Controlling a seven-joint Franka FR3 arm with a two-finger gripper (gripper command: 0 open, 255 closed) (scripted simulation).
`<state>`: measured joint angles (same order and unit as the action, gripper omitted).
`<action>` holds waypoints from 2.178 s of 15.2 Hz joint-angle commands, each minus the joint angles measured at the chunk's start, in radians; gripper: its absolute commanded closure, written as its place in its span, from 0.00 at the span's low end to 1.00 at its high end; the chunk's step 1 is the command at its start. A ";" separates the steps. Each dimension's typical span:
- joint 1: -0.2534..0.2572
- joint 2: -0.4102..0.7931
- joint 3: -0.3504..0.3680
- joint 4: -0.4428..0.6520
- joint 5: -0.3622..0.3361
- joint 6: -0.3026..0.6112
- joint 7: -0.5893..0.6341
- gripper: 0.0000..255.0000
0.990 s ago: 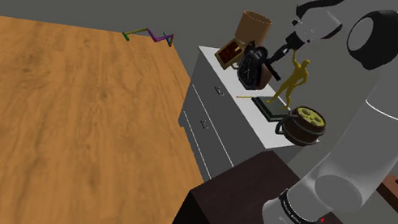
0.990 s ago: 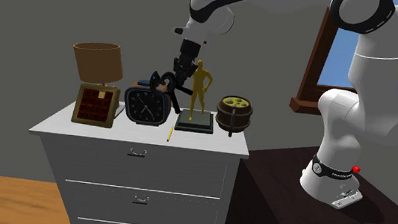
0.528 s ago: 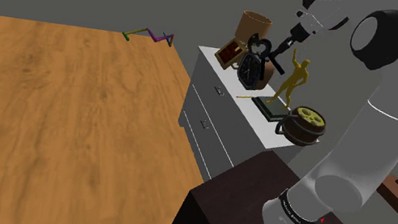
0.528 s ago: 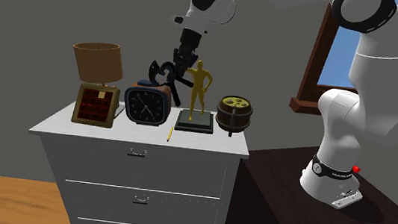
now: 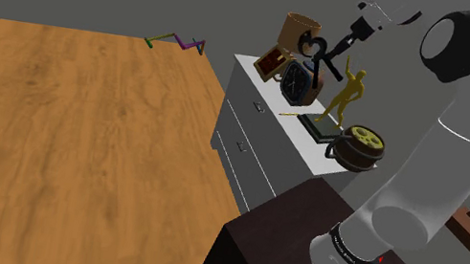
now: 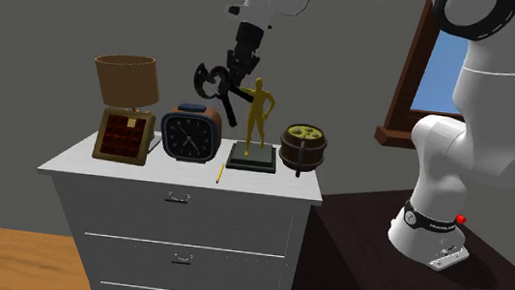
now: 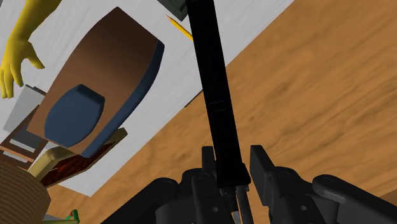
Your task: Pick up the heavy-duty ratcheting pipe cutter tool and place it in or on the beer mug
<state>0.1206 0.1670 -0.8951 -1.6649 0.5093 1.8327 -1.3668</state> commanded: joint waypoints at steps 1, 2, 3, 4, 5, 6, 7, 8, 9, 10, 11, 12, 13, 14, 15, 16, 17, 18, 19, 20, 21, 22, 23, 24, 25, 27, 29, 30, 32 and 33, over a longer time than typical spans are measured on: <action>0.015 -0.063 -0.014 -0.049 -0.049 0.010 0.003 1.00; 0.022 -0.105 -0.020 -0.082 -0.081 0.020 0.005 1.00; 0.027 -0.147 -0.025 -0.115 -0.115 0.028 0.009 1.00; 0.028 -0.190 -0.027 -0.145 -0.150 0.036 0.013 1.00; 0.027 -0.232 -0.027 -0.174 -0.184 0.041 0.019 1.00; 0.021 -0.273 -0.024 -0.202 -0.218 0.045 0.024 1.00; 0.012 -0.313 -0.020 -0.228 -0.250 0.047 0.029 1.00; 0.001 -0.351 -0.015 -0.252 -0.281 0.047 0.033 1.00; -0.013 -0.388 -0.009 -0.274 -0.311 0.046 0.036 1.00; -0.028 -0.423 -0.003 -0.296 -0.338 0.042 0.038 1.00; -0.044 -0.457 0.003 -0.315 -0.363 0.038 0.039 1.00; -0.062 -0.488 0.008 -0.333 -0.387 0.032 0.038 1.00; -0.080 -0.518 0.014 -0.350 -0.409 0.024 0.036 1.00; -0.099 -0.547 0.018 -0.366 -0.430 0.016 0.033 1.00; -0.118 -0.574 0.022 -0.380 -0.450 0.007 0.029 1.00; -0.136 -0.601 0.024 -0.393 -0.469 -0.003 0.024 1.00; -0.155 -0.626 0.026 -0.404 -0.486 -0.014 0.017 1.00; -0.173 -0.650 0.027 -0.414 -0.503 -0.026 0.010 1.00; -0.191 -0.673 0.028 -0.423 -0.519 -0.038 0.002 1.00; -0.209 -0.694 0.027 -0.431 -0.535 -0.051 -0.007 1.00; -0.227 -0.715 0.026 -0.437 -0.549 -0.065 -0.017 1.00; -0.245 -0.734 0.024 -0.443 -0.564 -0.079 -0.028 1.00; -0.261 -0.753 0.021 -0.447 -0.577 -0.093 -0.039 1.00; -0.277 -0.770 0.018 -0.449 -0.591 -0.107 -0.051 1.00; -0.279 -0.771 0.014 -0.462 -0.593 -0.095 -0.054 1.00; -0.281 -0.772 0.007 -0.488 -0.597 -0.070 -0.060 1.00; -0.283 -0.772 -0.001 -0.513 -0.600 -0.046 -0.066 1.00; -0.283 -0.772 -0.006 -0.525 -0.602 -0.033 -0.069 1.00; -0.284 -0.770 -0.015 -0.549 -0.605 -0.008 -0.076 1.00; -0.284 -0.769 -0.020 -0.561 -0.607 0.004 -0.079 1.00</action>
<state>-0.1622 -0.6018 -0.9118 -2.2126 -0.0956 1.8241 -1.4435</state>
